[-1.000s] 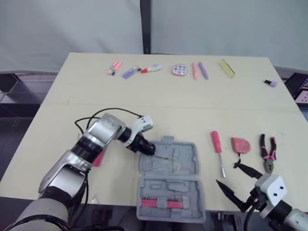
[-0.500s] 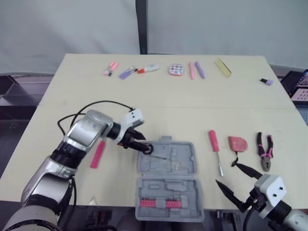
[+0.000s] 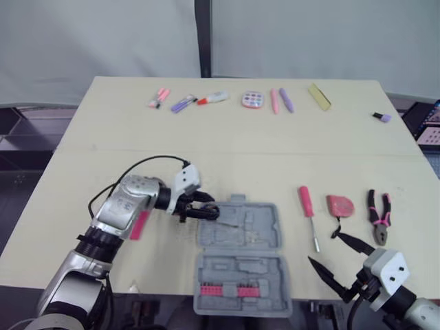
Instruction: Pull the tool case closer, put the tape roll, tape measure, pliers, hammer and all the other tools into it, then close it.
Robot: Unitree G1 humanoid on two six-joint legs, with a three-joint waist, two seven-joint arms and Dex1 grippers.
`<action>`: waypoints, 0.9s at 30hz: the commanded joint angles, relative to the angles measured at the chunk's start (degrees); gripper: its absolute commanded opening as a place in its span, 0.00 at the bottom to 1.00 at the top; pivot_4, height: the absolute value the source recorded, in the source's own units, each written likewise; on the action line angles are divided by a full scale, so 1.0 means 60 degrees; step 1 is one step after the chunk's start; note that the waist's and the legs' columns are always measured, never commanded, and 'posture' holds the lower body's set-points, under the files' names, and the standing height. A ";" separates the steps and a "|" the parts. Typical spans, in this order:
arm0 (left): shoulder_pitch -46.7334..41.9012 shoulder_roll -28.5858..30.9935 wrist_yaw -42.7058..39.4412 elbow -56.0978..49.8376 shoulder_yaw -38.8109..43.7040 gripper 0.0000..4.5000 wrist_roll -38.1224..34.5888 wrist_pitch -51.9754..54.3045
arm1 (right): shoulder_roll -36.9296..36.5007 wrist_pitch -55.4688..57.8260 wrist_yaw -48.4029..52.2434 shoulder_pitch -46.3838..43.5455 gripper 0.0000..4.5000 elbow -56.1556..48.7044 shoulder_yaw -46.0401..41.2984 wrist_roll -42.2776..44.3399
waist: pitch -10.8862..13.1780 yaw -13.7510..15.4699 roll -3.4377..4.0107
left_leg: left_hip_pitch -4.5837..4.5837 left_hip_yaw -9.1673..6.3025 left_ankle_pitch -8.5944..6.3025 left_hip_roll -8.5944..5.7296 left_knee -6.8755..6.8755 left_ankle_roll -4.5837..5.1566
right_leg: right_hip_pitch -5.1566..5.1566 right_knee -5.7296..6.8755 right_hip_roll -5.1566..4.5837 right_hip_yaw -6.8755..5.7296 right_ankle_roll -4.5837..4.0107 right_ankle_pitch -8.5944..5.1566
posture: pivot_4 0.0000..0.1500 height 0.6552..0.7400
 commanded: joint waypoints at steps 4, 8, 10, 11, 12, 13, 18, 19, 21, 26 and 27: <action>0.0121 -0.0330 0.0299 0.0456 0.0419 0.55 0.0117 -0.1088 | -0.0061 -0.0119 0.0001 0.0033 1.00 -0.0115 -0.0174 0.0132 | 0.0000 0.0015 0.0000 | 0.0000 0.0000 0.0000 -0.0001 0.0000 0.0000 | 0.0000 0.0001 -0.0001 -0.0001 0.0000 0.0000 | 1.00 0.69; 0.0223 -0.0419 0.0288 0.0806 0.0452 0.55 0.0292 -0.1866 | -0.0073 -0.0141 -0.0001 0.0009 1.00 -0.0044 -0.0238 0.0142 | 0.0000 -0.0004 0.0000 | 0.0002 0.0000 0.0000 0.0000 0.0000 0.0000 | 0.0000 0.0003 -0.0001 -0.0010 0.0000 0.0000 | 1.00 0.69; 0.0242 -0.0455 0.0374 0.0893 0.0484 0.55 0.0347 -0.1982 | -0.0077 -0.0131 0.0000 0.0008 1.00 -0.0043 -0.0239 0.0140 | 0.0000 -0.0005 0.0000 | 0.0003 0.0001 0.0000 0.0001 -0.0001 0.0000 | 0.0000 0.0005 -0.0001 -0.0017 0.0000 0.0000 | 1.00 0.69; 0.0248 -0.0464 0.0397 0.0926 0.0485 0.55 0.0386 -0.2044 | -0.0081 -0.0126 0.0003 0.0007 1.00 -0.0042 -0.0238 0.0140 | 0.0000 -0.0007 0.0000 | 0.0003 0.0001 0.0000 0.0000 -0.0001 0.0000 | 0.0000 0.0005 -0.0001 -0.0016 0.0000 0.0000 | 1.00 0.69; 0.0267 -0.0478 0.0401 0.0955 0.0485 0.55 0.0411 -0.2096 | -0.0087 -0.0125 0.0008 0.0004 1.00 -0.0039 -0.0238 0.0141 | 0.0000 -0.0007 0.0000 | 0.0003 0.0001 0.0000 0.0000 -0.0001 0.0000 | 0.0000 0.0005 -0.0002 -0.0014 0.0000 0.0000 | 1.00 0.69; 0.0281 -0.0490 0.0394 0.0974 0.0485 0.55 0.0428 -0.2134 | -0.0091 -0.0126 0.0011 0.0002 1.00 -0.0037 -0.0238 0.0141 | 0.0000 -0.0003 0.0000 | 0.0003 0.0000 0.0000 -0.0001 -0.0001 0.0000 | 0.0000 0.0006 -0.0002 -0.0015 0.0000 0.0000 | 1.00 0.69; 0.0539 -0.0614 0.0420 0.1081 0.0375 0.55 0.0607 -0.2609 | -0.0122 -0.0112 0.0020 -0.0017 1.00 -0.0035 -0.0267 0.0150 | 0.0000 -0.0008 0.0000 | 0.0004 0.0000 0.0000 -0.0001 0.0000 0.0000 | -0.0001 0.0009 -0.0003 -0.0015 0.0000 0.0000 | 1.00 0.69; 0.0623 -0.0679 0.0501 0.1089 0.0383 0.55 0.0640 -0.2717 | -0.0124 -0.0108 0.0021 -0.0009 1.00 -0.0045 -0.0274 0.0154 | 0.0000 -0.0007 0.0001 | 0.0005 0.0001 0.0000 -0.0001 -0.0001 0.0000 | -0.0001 0.0009 -0.0003 -0.0016 0.0000 0.0000 | 1.00 0.69; 0.0734 -0.0801 0.0604 0.1114 0.0433 0.55 0.0665 -0.2896 | -0.0122 -0.0098 0.0013 0.0006 1.00 -0.0058 -0.0283 0.0158 | 0.0000 -0.0002 0.0001 | 0.0004 0.0000 0.0000 -0.0001 -0.0001 0.0000 | -0.0001 0.0009 -0.0003 -0.0016 0.0000 0.0000 | 1.00 0.69; 0.0842 -0.0945 0.0712 0.1102 0.0536 0.14 0.0684 -0.2934 | -0.0132 -0.0067 0.0021 0.0082 1.00 -0.0125 -0.0327 0.0189 | -0.0001 -0.0003 0.0001 | 0.0004 0.0000 0.0000 -0.0001 0.0000 0.0000 | 0.0000 0.0009 -0.0004 -0.0015 0.0000 0.0000 | 1.00 0.69; 0.0851 -0.0954 0.0727 0.1097 0.0530 0.02 0.0700 -0.2951 | -0.0140 -0.0063 0.0025 0.0096 1.00 -0.0133 -0.0338 0.0191 | -0.0001 -0.0006 0.0001 | 0.0005 0.0000 0.0000 -0.0001 -0.0001 0.0000 | -0.0001 0.0009 -0.0004 -0.0015 0.0000 0.0000 | 1.00 0.69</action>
